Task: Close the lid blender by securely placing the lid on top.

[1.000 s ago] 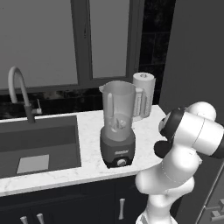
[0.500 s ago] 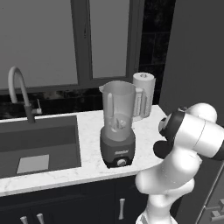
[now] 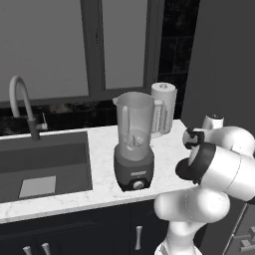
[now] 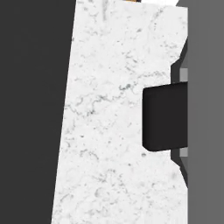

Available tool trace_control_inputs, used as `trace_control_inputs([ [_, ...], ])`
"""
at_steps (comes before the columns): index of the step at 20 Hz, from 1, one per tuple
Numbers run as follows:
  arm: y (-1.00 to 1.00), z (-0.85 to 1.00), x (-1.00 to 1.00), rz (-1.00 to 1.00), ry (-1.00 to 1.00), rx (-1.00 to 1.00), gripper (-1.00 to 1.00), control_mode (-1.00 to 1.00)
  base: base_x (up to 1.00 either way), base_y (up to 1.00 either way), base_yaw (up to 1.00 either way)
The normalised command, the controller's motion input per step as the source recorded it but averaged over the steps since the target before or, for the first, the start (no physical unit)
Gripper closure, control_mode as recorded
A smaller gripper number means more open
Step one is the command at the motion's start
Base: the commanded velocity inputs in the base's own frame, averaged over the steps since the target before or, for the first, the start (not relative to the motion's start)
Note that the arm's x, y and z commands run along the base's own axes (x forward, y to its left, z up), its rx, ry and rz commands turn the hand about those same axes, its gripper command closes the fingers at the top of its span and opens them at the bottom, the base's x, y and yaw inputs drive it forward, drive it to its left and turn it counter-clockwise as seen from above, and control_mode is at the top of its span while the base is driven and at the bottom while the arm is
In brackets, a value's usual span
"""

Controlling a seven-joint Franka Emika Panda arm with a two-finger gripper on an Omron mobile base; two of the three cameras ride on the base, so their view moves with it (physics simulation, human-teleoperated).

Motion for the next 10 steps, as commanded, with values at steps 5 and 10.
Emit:
trace_control_inputs([
  [5, 0.2, 0.56, -0.18, 0.0, 0.01, 0.0, 1.0, -1.0, 0.0, 0.0, 0.0],
  [10, 0.26, 0.46, -0.21, -0.03, 0.01, 0.0, 1.0, -1.0, 0.0, 0.0, 0.0],
])
